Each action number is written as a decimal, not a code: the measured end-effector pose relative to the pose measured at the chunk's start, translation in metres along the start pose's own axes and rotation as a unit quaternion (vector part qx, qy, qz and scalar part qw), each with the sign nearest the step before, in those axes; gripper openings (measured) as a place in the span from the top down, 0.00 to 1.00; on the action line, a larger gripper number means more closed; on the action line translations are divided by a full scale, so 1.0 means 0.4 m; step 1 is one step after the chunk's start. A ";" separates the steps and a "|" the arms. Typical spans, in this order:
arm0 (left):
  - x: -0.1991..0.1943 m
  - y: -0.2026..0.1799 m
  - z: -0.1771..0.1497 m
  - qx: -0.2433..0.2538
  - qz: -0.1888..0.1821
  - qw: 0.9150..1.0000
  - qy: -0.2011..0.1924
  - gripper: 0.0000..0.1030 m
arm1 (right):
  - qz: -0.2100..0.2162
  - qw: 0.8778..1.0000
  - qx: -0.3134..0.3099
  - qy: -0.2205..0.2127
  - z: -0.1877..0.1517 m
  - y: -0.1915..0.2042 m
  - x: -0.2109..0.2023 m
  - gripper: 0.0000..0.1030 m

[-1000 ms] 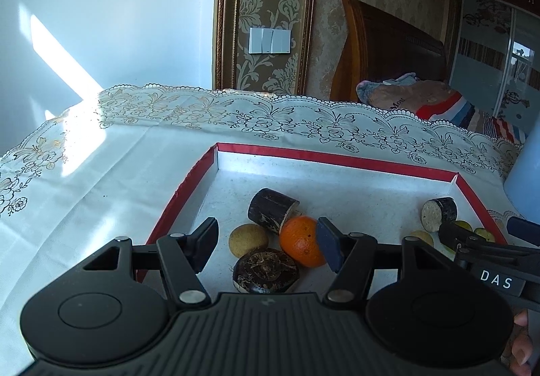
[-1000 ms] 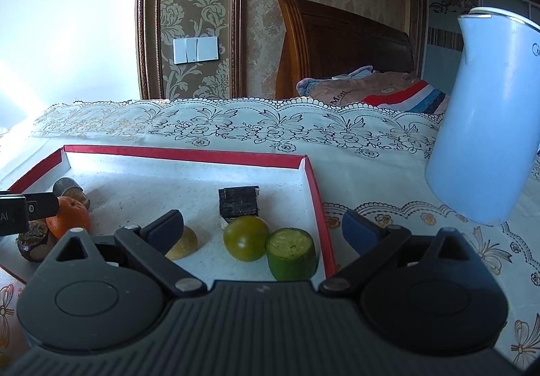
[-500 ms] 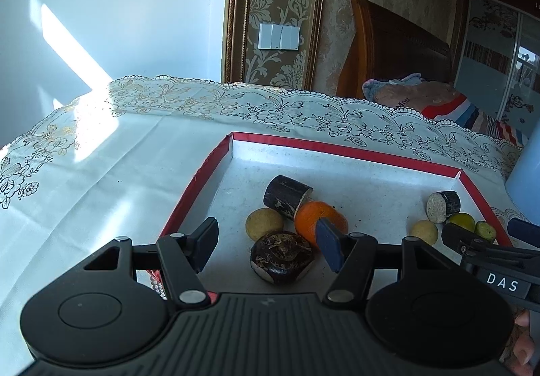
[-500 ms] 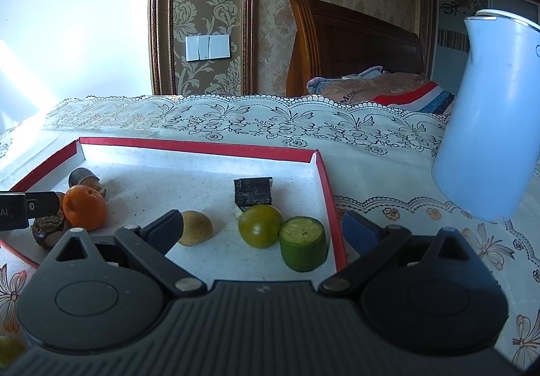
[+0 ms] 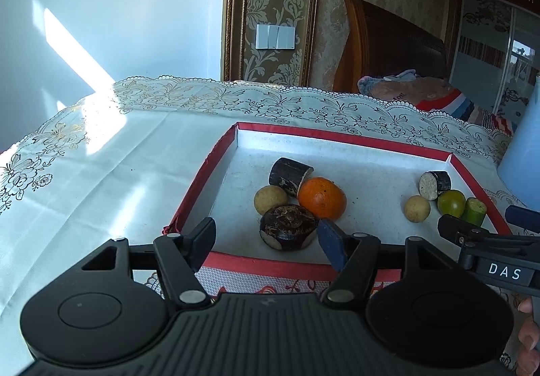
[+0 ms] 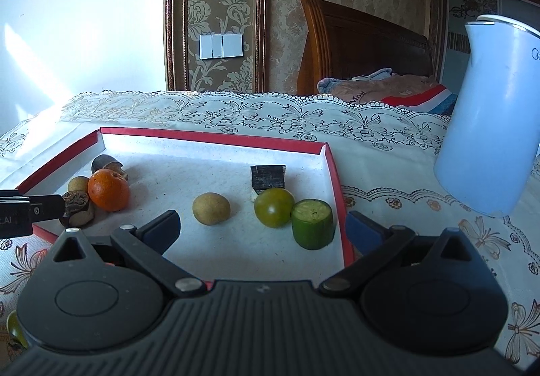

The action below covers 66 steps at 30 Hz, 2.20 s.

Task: Organize fruits
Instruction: 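Lift both open grippers up out of the tray, then move both grippers toward the loose orange and green fruit on the tablecloth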

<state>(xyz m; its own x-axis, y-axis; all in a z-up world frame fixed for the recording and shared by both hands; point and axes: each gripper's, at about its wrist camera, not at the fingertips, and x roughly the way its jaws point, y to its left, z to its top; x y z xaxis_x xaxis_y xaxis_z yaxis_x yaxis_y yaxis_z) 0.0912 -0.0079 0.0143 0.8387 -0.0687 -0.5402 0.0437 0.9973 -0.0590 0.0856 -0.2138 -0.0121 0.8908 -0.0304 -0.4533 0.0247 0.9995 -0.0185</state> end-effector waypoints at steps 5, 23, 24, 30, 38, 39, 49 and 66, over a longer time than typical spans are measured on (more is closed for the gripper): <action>-0.022 -0.006 -0.013 0.016 0.008 1.000 -0.013 0.31 | 0.006 1.000 0.003 0.001 -0.006 -0.002 -0.014 0.00; -0.065 0.031 -0.061 0.011 -0.018 1.000 0.004 0.30 | 0.023 0.999 0.028 0.003 -0.038 -0.028 -0.070 0.00; -0.069 0.031 -0.065 0.012 -0.020 1.000 0.004 0.30 | 0.025 0.999 0.031 0.002 -0.041 -0.030 -0.074 0.00; -0.083 0.036 -0.076 0.016 -0.025 1.000 0.004 0.30 | 0.035 0.999 0.034 0.003 -0.061 -0.033 -0.104 0.00; -0.089 0.036 -0.087 0.020 -0.029 0.999 0.012 0.30 | 0.049 0.998 0.046 0.001 -0.083 -0.045 -0.139 0.00; -0.092 0.037 -0.090 0.021 -0.032 0.999 0.012 0.30 | 0.051 0.997 0.050 0.001 -0.085 -0.048 -0.143 0.00; -0.106 0.020 -0.102 0.041 -0.041 0.998 0.009 0.25 | 0.075 0.994 0.074 0.005 -0.101 -0.070 -0.168 0.00; -0.115 0.034 -0.113 0.033 -0.052 0.998 0.020 0.24 | 0.164 0.986 -0.016 0.012 -0.185 -0.046 -0.316 0.00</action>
<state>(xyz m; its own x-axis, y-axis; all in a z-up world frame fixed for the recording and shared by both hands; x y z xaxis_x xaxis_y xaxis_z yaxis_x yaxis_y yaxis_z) 0.0288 0.0076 0.0003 0.8057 -0.1718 -0.5668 0.1663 0.9841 -0.0618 -0.0611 -0.2287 -0.0202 0.8378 0.2932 -0.4605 -0.2767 0.9552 0.1049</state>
